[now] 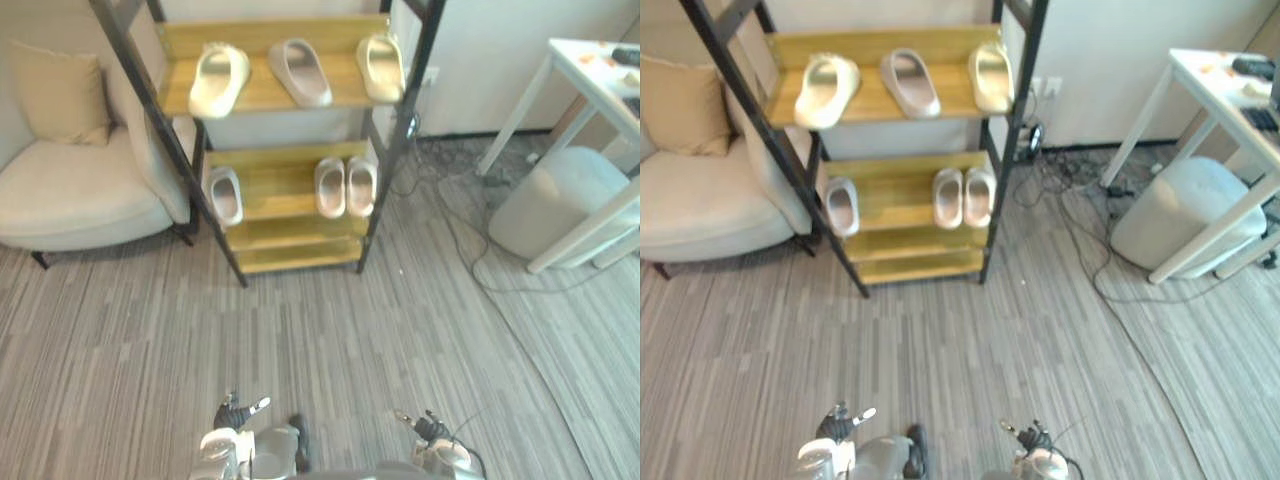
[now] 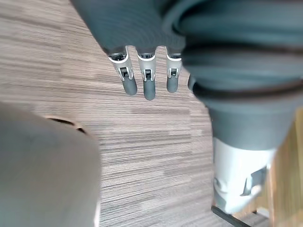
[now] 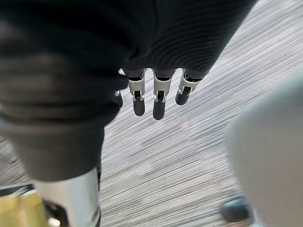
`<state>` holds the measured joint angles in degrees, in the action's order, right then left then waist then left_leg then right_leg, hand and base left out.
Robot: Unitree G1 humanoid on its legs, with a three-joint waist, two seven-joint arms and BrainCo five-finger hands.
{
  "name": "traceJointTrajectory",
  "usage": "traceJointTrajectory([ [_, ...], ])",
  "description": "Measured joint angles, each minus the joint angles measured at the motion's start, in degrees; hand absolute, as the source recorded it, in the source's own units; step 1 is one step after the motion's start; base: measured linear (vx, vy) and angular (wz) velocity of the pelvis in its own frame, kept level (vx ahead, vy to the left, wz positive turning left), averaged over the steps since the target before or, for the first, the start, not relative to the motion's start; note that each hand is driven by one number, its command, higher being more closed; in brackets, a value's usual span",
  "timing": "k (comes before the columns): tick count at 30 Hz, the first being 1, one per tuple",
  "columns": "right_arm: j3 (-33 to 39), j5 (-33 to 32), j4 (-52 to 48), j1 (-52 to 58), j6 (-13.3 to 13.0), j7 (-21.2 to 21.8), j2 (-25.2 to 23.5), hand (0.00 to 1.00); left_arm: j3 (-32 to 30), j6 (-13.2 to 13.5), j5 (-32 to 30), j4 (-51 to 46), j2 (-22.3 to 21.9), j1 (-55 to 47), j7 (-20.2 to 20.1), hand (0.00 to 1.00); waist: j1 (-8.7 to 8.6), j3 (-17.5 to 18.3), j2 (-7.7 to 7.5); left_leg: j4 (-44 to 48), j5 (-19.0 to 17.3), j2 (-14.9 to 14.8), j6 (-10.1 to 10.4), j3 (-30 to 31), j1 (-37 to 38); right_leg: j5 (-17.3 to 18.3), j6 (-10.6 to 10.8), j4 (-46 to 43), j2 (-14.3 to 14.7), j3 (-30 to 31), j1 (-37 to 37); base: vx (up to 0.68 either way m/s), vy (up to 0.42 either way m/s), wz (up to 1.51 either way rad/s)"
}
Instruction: Organize the slippers on the shoe rack
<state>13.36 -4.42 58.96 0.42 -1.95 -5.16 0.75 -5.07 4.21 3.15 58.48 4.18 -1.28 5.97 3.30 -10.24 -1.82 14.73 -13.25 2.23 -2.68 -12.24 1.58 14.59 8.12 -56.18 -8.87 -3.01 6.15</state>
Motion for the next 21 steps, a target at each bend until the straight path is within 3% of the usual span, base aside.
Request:
traceJointTrajectory([
  [2,0.1,0.0,-1.2,0.4,-0.1,0.0,0.3,0.00,0.0,0.0,0.4,0.2,-0.5,0.1,0.0,0.00,-0.52,-0.3,0.57,-3.7,0.0,-0.6,0.0,2.0,5.5,2.7,-2.7,3.6,0.4,-4.5,3.2,0.46,-0.011,0.48],
  [3,0.1,0.0,-1.8,0.5,-0.3,0.0,0.6,0.00,-0.1,0.0,0.5,0.2,-1.0,0.5,0.0,0.00,-0.79,-0.5,1.05,-5.0,-0.1,-1.9,0.2,3.9,7.7,3.3,-4.0,13.1,2.5,-5.8,6.1,0.47,-0.077,0.61],
  [5,0.2,0.0,-1.8,0.6,-0.3,0.0,0.8,0.00,0.0,0.0,0.4,0.2,-1.4,0.5,0.0,0.00,-1.19,-0.5,1.19,-5.8,-0.4,-2.6,0.7,5.4,8.7,1.7,-4.6,22.5,4.1,-4.7,8.0,0.37,-0.106,0.65],
  [6,0.2,-0.2,-1.6,0.9,-0.2,0.0,0.9,0.00,-0.1,0.1,0.4,0.2,-1.6,0.5,-0.1,0.00,-1.43,-0.4,1.04,-6.0,-1.5,-2.8,2.5,6.7,9.3,-3.0,-4.7,31.4,5.3,-2.2,8.4,0.39,-0.176,0.80],
  [7,1.0,-0.2,-1.6,1.4,-0.3,0.0,0.6,0.00,-0.8,0.1,0.4,0.2,-1.7,0.3,-0.2,0.00,-1.44,-0.3,0.46,-6.4,-3.1,-2.4,3.7,7.9,11.1,-10.4,-5.5,35.7,5.5,0.6,8.4,0.41,-0.207,0.82],
  [8,1.4,-0.3,-1.6,1.6,-0.3,0.0,0.6,0.00,-1.0,0.1,0.3,0.3,-1.8,0.2,-0.1,0.00,-1.60,-0.1,0.25,-6.3,-3.8,-2.6,4.1,8.7,11.9,-11.9,-6.5,35.0,5.7,1.1,8.0,0.46,-0.237,0.57],
  [9,1.8,0.0,-1.5,1.5,-0.3,0.0,1.0,0.00,-2.9,0.2,0.3,0.6,-3.4,-0.4,-0.1,0.00,-1.34,0.8,2.69,-5.2,-4.2,-4.6,4.4,9.9,12.2,-9.9,-7.3,33.6,6.6,-0.7,7.4,0.36,-0.193,0.36],
  [11,2.2,0.0,-1.4,1.5,-0.2,0.0,1.8,0.00,-4.9,0.2,0.3,0.5,-5.0,-0.7,0.0,0.00,-1.38,1.2,4.57,0.8,-4.5,-6.2,5.0,10.5,10.2,-8.3,-8.3,34.9,7.2,-2.7,5.4,0.42,-0.240,0.44],
  [12,2.2,0.0,-1.5,1.8,-0.3,-0.1,2.4,0.00,-5.8,0.1,0.2,0.3,-5.5,-0.7,-0.1,0.00,-1.47,1.0,5.80,10.7,-4.4,-8.0,6.0,9.8,6.4,-7.7,-9.2,37.0,8.2,-4.0,2.3,0.40,-0.242,0.43],
  [14,2.1,-0.1,-1.7,2.2,-0.1,-0.1,2.5,0.00,-7.2,0.0,0.1,-0.9,-5.5,-1.4,-0.1,0.00,-1.39,0.7,5.69,24.4,-2.4,-11.6,8.9,6.7,1.4,-7.0,-10.2,40.1,9.3,-4.8,-2.2,0.34,-0.183,0.22],
  [16,2.1,-0.2,-1.7,2.9,-0.1,-0.3,2.1,0.00,-7.3,0.1,-0.2,-2.1,-5.4,-2.2,-0.5,0.00,-1.32,0.4,5.28,32.7,-2.9,-16.2,8.5,1.3,-1.6,-6.4,-11.0,43.3,9.9,-5.5,-7.9,0.33,-0.131,0.10],
  [19,2.2,-0.3,-1.7,3.1,0.0,-0.4,1.8,0.00,-6.5,0.3,-0.3,-2.7,-4.8,-2.0,-0.9,0.00,-1.31,0.2,4.67,26.4,-3.7,-17.3,7.9,-1.9,-5.3,-6.0,-10.3,46.9,8.7,-5.5,-12.2,0.23,-0.021,0.05],
  [21,2.2,-0.7,-1.4,3.1,0.1,-0.5,1.8,0.00,-4.6,0.4,-0.3,-2.4,-3.8,-1.8,-1.0,0.00,-1.30,0.1,4.34,9.8,-1.6,-13.6,8.2,-0.2,-5.5,-4.8,-8.2,46.6,6.1,-5.1,-13.3,0.20,0.128,-0.01],
])
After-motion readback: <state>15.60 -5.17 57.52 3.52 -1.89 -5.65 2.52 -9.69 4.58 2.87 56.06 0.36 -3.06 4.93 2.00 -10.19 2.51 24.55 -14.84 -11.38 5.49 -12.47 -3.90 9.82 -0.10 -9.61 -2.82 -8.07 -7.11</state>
